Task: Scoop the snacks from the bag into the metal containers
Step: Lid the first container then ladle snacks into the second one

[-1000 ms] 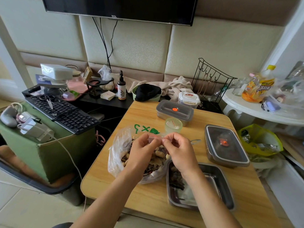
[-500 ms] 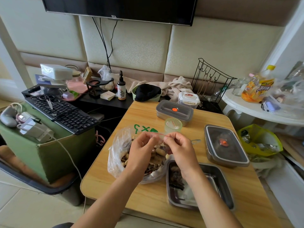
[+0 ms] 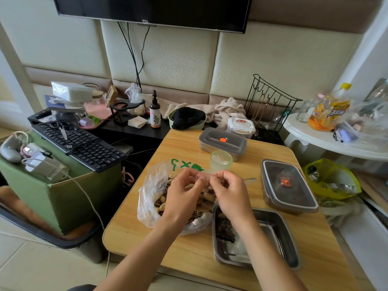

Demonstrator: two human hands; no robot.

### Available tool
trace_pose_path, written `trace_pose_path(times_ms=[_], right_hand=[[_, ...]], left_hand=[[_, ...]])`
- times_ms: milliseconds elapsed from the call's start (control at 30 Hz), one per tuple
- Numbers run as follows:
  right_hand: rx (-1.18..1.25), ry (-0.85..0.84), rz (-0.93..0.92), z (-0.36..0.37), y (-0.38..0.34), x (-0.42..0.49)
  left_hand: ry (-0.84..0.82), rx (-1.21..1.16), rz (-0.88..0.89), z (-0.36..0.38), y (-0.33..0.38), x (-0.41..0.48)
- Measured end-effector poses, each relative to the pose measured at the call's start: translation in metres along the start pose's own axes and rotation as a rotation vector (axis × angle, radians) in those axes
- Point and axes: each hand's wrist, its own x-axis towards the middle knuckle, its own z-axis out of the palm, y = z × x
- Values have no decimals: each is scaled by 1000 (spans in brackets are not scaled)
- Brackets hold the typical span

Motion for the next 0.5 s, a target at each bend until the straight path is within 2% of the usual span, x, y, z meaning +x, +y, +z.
trace_pose_path(times_ms=[167,400,500], right_hand=[[-100,-17,-84,-1,-3,0],[-143,87,-167,5,-8,-7],[-122,90,-177,4,-10,-7]], left_hand=[[-12,24,-11,-2,2,1],[69,109,62,-1,2,-1],[51,18,15,0,6,-3]])
